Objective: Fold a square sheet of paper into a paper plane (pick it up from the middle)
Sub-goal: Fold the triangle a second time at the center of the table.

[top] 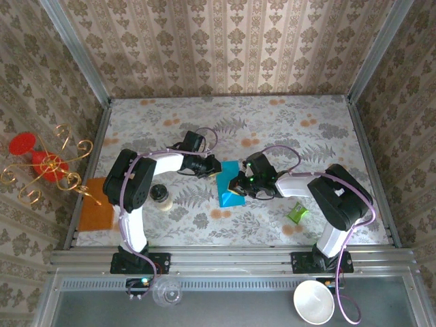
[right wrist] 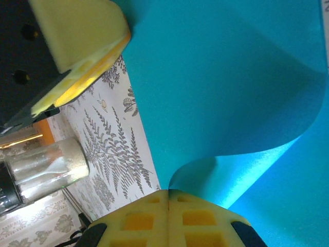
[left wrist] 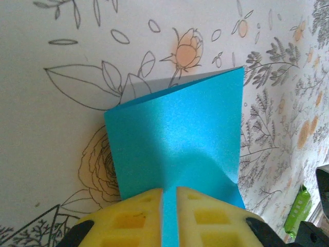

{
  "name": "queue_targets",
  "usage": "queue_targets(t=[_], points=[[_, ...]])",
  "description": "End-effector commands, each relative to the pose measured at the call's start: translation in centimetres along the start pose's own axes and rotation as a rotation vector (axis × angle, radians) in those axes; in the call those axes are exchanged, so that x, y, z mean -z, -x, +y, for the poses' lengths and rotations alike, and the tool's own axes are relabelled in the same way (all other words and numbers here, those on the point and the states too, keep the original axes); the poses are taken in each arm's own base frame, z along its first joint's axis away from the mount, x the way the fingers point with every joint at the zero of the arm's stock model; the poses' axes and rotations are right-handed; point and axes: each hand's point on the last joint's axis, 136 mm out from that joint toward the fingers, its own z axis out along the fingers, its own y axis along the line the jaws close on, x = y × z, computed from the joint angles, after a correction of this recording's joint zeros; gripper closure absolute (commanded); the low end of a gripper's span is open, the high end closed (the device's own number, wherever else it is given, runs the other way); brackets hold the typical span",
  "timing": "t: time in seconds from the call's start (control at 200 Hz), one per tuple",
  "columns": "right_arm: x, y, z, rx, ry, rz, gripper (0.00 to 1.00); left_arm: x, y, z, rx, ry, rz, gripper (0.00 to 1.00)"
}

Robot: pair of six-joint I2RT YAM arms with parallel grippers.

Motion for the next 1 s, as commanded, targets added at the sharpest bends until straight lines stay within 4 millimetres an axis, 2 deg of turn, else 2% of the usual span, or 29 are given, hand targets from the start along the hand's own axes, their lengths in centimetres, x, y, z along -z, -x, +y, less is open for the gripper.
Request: queue_targets(t=[0.0,0.28,0.675,0.995], points=[[-0.5,0.3,0.2,-0.009,-0.008,-0.003,0.96,-0.7,-0.4,1.1,0.004,0.035,0.028,0.85],[-1.4,0.1,0.7,-0.023,0.025,0.029,0.96,-1.3,-1.2,2.3,0.025,0.070,0.047,0.89],[-1.9,0.8,0.0,-0.024,-0.001,0.000,0.96,-1.2,-1.4,2.3,0.030,0.069,0.047,0.89],[-1.9,0.9,0.3,-0.010,0.007,0.001,0.95,-1.4,-1.5,2.1,0.030,0.060,0.052,0.89]])
